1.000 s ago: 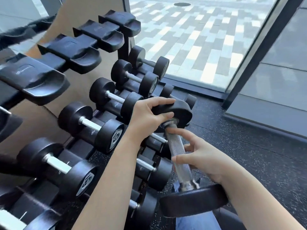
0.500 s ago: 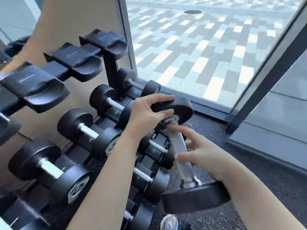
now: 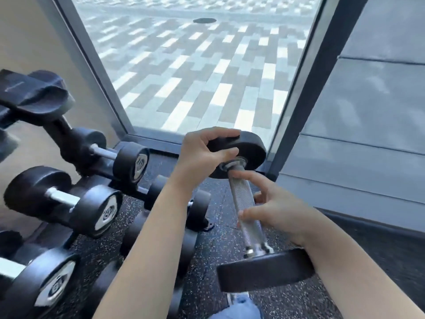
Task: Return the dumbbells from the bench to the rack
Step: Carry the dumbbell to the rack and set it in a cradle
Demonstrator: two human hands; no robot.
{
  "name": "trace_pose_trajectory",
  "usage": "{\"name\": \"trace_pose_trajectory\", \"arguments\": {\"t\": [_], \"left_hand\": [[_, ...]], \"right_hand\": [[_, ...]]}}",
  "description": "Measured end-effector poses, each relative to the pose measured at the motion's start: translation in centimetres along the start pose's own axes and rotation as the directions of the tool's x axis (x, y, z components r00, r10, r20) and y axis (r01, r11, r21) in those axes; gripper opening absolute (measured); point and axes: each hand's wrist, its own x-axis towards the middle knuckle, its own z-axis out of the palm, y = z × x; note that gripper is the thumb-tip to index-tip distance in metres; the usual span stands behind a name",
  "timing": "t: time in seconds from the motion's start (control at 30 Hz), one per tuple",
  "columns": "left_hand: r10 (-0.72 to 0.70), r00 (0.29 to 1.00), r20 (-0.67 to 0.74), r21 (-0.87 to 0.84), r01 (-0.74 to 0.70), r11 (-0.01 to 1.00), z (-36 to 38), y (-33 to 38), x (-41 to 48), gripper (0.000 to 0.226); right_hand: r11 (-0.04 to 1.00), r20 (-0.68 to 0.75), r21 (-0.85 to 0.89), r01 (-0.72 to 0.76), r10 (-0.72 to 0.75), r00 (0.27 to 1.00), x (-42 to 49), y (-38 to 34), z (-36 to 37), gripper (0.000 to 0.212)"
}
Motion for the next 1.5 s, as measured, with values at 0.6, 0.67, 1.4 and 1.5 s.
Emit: {"name": "trace_pose_trajectory", "arguments": {"t": [0.6, 0.67, 1.4, 1.5], "left_hand": [[-0.062, 0.989, -0.134, -0.011, 0.061, 0.998, 4.5, -2.0, 15.1, 0.037], [-0.067, 0.981, -0.184, 0.003, 0.069, 0.998, 3.9, -2.3, 16.3, 0.037], [-0.098, 0.646, -0.757, 0.086, 0.248, 0.965, -6.8, -5.4, 22.2, 0.039], [-0.107, 0.631, -0.769, 0.072, 0.251, 0.965, -9.7, -6.4, 22.0, 0.040]], "right_hand": [[0.999, 0.129, -0.045, 0.014, -0.008, 0.992, 12.0, -3.0, -13.1, 0.069], [0.999, 0.181, -0.032, 0.036, -0.029, 0.983, 13.9, -3.4, -13.6, 0.068], [0.956, 0.726, -0.174, 0.235, -0.037, 0.687, 34.0, -12.2, -11.1, 0.066], [0.960, 0.735, -0.168, 0.222, -0.028, 0.678, 35.9, -13.2, -8.3, 0.066]]}}
